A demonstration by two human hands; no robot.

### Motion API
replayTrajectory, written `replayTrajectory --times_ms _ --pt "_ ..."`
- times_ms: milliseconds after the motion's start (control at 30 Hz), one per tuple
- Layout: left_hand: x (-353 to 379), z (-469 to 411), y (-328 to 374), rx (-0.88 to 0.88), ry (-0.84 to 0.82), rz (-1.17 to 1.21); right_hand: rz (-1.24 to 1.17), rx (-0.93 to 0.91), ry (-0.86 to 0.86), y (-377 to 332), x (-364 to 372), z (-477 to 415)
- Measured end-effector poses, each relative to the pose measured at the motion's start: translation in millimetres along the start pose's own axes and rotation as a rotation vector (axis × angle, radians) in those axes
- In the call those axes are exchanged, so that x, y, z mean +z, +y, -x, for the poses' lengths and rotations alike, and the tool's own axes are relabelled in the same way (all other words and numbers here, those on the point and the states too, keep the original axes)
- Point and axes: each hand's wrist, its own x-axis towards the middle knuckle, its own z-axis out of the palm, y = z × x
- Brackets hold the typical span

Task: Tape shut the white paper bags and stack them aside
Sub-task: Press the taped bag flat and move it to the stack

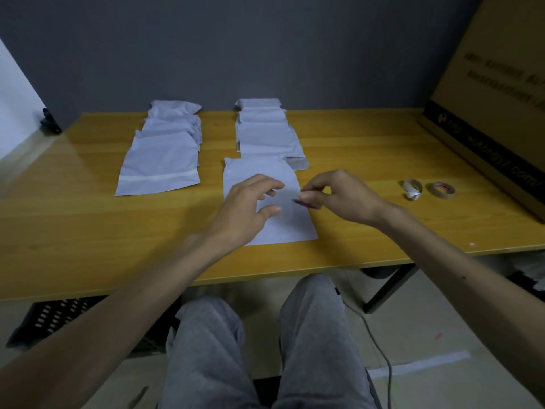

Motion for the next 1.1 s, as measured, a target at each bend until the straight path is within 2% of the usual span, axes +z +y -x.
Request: replayTrajectory --times_ms 100,400,633,833,933,1033,1100 --pt "1.3 2.8 -0.7 0.045 -0.019 -0.017 -0.133 -0.017 -0.082 -14.3 3.7 2.4" --pt "-4.7 15.6 -10.9 0.106 0.107 0.057 -0.376 0.003 -0.087 -31.1 18.2 3.1" --pt "-11.8 21.4 -14.8 0.136 0.211 0.067 -0.554 0.039 -0.098 -18.8 20.7 4.5" --pt "-12.3 26.2 -14.1 0.106 0.277 0.139 -0.566 0.044 -0.136 -11.0 22.7 3.5" --pt "-12.1 29.2 -13.6 0.025 0.317 0.229 -0.593 0.03 -0.119 -12.2 22.9 3.3" --pt "-12.3 30.0 -17.4 -0.107 0.262 0.294 -0.607 0.021 -0.056 -17.4 25.5 1.5" --pt "-14.2 29.8 -20.5 -0.071 0.207 0.229 -0.614 0.0 -0.045 -21.7 27.1 -0.1"
